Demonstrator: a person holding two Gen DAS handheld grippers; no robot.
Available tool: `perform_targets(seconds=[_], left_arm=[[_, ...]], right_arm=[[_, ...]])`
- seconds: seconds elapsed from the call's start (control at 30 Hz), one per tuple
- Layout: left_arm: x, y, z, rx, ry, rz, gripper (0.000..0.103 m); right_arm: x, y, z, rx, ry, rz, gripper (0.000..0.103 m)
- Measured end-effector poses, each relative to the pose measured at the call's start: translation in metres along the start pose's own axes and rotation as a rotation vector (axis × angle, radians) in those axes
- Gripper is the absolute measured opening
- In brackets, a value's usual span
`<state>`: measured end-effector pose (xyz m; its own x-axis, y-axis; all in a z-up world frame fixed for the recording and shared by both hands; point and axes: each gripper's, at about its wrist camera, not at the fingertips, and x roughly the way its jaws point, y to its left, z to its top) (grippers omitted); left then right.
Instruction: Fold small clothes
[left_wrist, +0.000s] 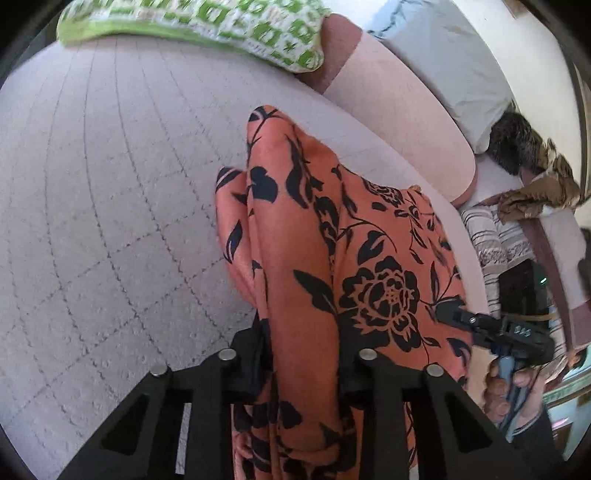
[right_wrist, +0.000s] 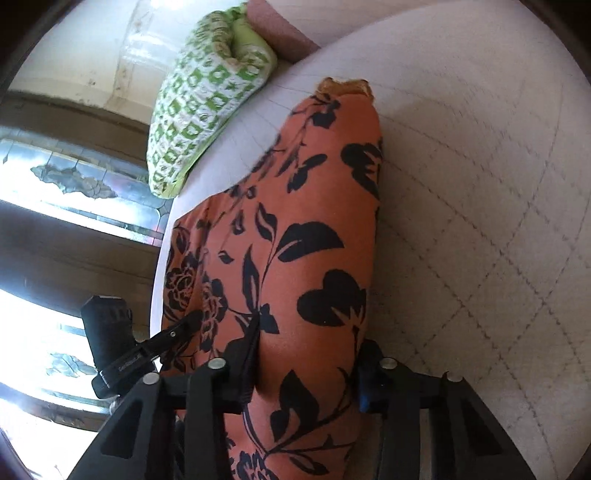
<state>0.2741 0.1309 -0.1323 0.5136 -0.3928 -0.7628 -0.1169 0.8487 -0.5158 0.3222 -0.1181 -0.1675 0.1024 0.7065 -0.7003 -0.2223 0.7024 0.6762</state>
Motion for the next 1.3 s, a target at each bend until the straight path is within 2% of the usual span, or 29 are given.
perform_targets(seconds=[0.23,0.47,0.6,0.9,1.3], left_arm=[[-0.03,-0.038,-0.004,0.078,-0.067,-0.003,0.026],[-0.046,-0.098,-0.008,0.155,-0.127,-0.041,0.026],[-0.066,-0.109,-0.017,0.185,-0.14,-0.063,0.026],[-0.058,-0.116,-0.017,0.214,-0.134,-0.082,0.026],[-0.025,-0.1,-0.002,0.203,-0.101,-0.07,0.026]], right_arm=[[-0.034,0.033,-0.001,-0.097,-0.056,-0.008,0.039],[-0.096,0.033,-0.006,-0.145,-0.135,-0.019,0.039],[-0.129,0.022,0.0,-0.151,-0.173,-0.034,0.039],[-0.172,-0.001,0.016,-0.159,-0.206,-0.07,0.039],[-0.162,-0.028,0.037,-0.13,-0.195,-0.077,0.039]])
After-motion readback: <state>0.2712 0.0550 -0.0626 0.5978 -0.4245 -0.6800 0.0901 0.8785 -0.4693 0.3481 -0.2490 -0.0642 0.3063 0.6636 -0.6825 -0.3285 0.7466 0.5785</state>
